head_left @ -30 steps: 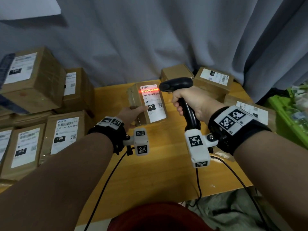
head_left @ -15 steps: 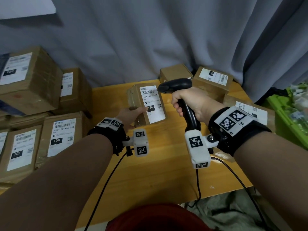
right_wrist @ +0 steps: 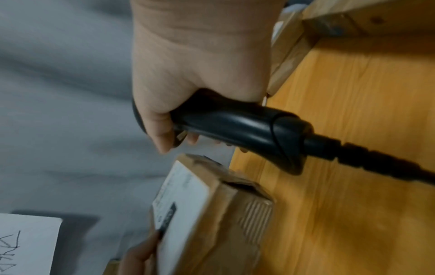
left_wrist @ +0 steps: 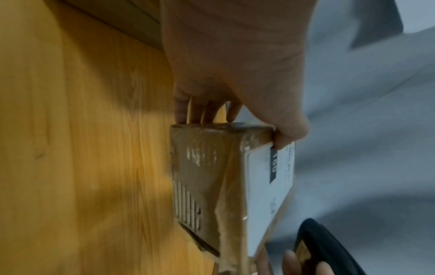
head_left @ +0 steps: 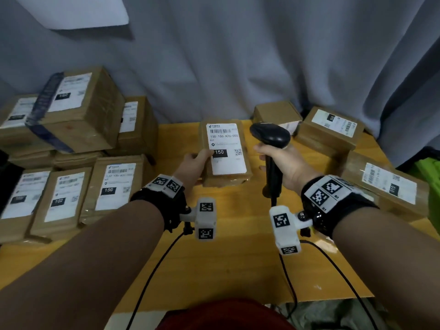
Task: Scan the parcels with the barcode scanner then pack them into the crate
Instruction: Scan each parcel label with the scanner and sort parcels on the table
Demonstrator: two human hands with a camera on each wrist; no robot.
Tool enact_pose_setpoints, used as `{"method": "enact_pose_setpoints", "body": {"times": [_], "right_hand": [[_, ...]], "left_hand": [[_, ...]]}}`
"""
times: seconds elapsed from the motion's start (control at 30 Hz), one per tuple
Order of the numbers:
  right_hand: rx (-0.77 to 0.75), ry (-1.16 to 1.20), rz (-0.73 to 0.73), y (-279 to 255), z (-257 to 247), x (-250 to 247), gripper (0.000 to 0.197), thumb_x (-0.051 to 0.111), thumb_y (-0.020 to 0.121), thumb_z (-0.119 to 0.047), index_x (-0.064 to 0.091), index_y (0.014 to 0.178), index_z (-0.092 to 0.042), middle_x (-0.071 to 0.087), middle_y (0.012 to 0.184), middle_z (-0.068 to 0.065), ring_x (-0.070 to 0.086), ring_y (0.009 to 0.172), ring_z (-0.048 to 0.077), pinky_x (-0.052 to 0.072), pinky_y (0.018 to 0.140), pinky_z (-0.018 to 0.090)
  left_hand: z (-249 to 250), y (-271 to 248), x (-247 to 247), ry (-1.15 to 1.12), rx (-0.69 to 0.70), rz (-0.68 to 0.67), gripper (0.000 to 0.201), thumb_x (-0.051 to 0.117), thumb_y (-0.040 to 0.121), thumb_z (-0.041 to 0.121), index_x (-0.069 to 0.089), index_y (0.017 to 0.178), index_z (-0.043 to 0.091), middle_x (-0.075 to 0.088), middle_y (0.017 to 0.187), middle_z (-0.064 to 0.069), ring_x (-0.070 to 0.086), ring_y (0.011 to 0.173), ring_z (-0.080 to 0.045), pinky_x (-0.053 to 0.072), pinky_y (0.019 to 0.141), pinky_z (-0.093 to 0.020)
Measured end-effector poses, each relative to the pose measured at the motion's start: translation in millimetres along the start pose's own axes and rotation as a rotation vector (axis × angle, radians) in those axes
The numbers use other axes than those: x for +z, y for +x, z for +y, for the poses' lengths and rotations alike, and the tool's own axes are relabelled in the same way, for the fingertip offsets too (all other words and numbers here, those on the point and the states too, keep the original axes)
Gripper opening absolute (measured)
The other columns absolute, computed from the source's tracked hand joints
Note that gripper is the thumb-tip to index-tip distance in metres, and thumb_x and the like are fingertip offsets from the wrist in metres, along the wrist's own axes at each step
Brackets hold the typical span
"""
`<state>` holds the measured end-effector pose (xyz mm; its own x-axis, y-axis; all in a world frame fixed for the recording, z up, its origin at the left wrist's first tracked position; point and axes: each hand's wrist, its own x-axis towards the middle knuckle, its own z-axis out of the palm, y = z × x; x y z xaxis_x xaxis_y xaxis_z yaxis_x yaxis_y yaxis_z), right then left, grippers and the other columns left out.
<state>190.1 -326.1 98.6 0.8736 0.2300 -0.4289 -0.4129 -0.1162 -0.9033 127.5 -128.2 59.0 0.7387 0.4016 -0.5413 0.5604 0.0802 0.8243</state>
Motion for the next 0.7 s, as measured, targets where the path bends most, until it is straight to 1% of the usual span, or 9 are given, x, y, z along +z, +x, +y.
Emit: {"method": "enact_pose_setpoints", "body": {"times": [0.07, 0.13, 0.23, 0.27, 0.33, 0.4, 0.5, 0.6, 0.7], "right_hand": [[0.024, 0.005, -0.092, -3, 4, 20, 0.029, 0.080, 0.076, -0.024, 0.068, 0.100, -0.016, 0.065, 0.101, 0.006, 0.061, 0.102, 0.027, 0.048, 0.098, 0.049], [0.040, 0.057, -0.182, -6, 6, 45, 0.041, 0.083, 0.070, -0.026, 0.069, 0.107, -0.016, 0.066, 0.104, 0.010, 0.063, 0.106, 0.034, 0.046, 0.098, 0.054], [0.052, 0.097, -0.271, -13, 7, 91, 0.037, 0.078, 0.078, -0.020, 0.067, 0.114, -0.015, 0.072, 0.099, 0.007, 0.068, 0.095, 0.031, 0.054, 0.086, 0.046], [0.047, 0.089, -0.286, -14, 9, 106, 0.035, 0.076, 0.081, -0.018, 0.067, 0.114, -0.014, 0.072, 0.095, 0.006, 0.068, 0.088, 0.027, 0.056, 0.078, 0.041], [0.017, 0.050, -0.311, -18, 12, 139, 0.030, 0.075, 0.081, -0.014, 0.066, 0.111, -0.012, 0.071, 0.091, 0.005, 0.068, 0.079, 0.023, 0.056, 0.067, 0.036], [-0.026, -0.009, -0.331, -24, 15, 177, 0.019, 0.074, 0.082, -0.012, 0.067, 0.100, -0.013, 0.069, 0.086, 0.005, 0.068, 0.069, 0.020, 0.055, 0.063, 0.035], [-0.075, -0.113, -0.377, -34, 17, 239, 0.008, 0.073, 0.083, -0.011, 0.065, 0.085, -0.014, 0.066, 0.076, 0.005, 0.063, 0.059, 0.016, 0.054, 0.058, 0.031], [-0.072, -0.205, -0.426, -44, 20, 303, 0.010, 0.072, 0.084, -0.009, 0.065, 0.078, -0.006, 0.062, 0.067, 0.008, 0.059, 0.052, 0.014, 0.051, 0.051, 0.026], [-0.075, -0.323, -0.432, -49, 26, 358, 0.012, 0.073, 0.083, -0.012, 0.067, 0.082, -0.001, 0.063, 0.067, 0.009, 0.060, 0.055, 0.014, 0.049, 0.053, 0.024]], "left_hand": [[-2, -5, -18, -0.047, -0.001, 0.027, 0.054, 0.052, 0.089, 0.048, 0.043, 0.130, 0.014, 0.062, 0.113, -0.006, 0.062, 0.094, -0.021, 0.051, 0.067, -0.031], [-6, -10, -44, -0.097, -0.023, 0.047, 0.062, 0.055, 0.083, 0.053, 0.044, 0.133, 0.017, 0.062, 0.118, -0.008, 0.062, 0.100, -0.025, 0.052, 0.074, -0.035], [-15, -21, -99, -0.093, -0.037, 0.020, 0.090, 0.067, 0.057, 0.068, 0.049, 0.133, 0.022, 0.063, 0.124, -0.006, 0.063, 0.106, -0.026, 0.055, 0.083, -0.041], [-18, -26, -117, -0.079, -0.028, -0.001, 0.090, 0.068, 0.059, 0.068, 0.048, 0.133, 0.022, 0.064, 0.123, -0.006, 0.064, 0.103, -0.025, 0.055, 0.081, -0.041], [-24, -35, -157, -0.070, -0.013, 0.009, 0.071, 0.066, 0.075, 0.058, 0.049, 0.132, 0.019, 0.065, 0.120, -0.009, 0.065, 0.095, -0.023, 0.055, 0.073, -0.036], [-33, -41, -201, -0.072, -0.007, 0.065, 0.058, 0.063, 0.084, 0.047, 0.049, 0.131, 0.016, 0.065, 0.117, -0.010, 0.066, 0.092, -0.024, 0.055, 0.069, -0.033], [-49, -52, -268, -0.067, 0.002, 0.152, 0.052, 0.063, 0.085, 0.042, 0.049, 0.129, 0.016, 0.065, 0.115, -0.007, 0.065, 0.095, -0.023, 0.055, 0.075, -0.035], [-67, -63, -335, -0.119, -0.015, 0.236, 0.044, 0.061, 0.089, 0.036, 0.052, 0.127, 0.016, 0.066, 0.105, -0.004, 0.064, 0.090, -0.019, 0.054, 0.074, -0.033], [-81, -67, -395, -0.161, -0.060, 0.327, 0.043, 0.061, 0.089, 0.039, 0.053, 0.125, 0.018, 0.066, 0.104, -0.004, 0.064, 0.091, -0.020, 0.056, 0.073, -0.036]]}}
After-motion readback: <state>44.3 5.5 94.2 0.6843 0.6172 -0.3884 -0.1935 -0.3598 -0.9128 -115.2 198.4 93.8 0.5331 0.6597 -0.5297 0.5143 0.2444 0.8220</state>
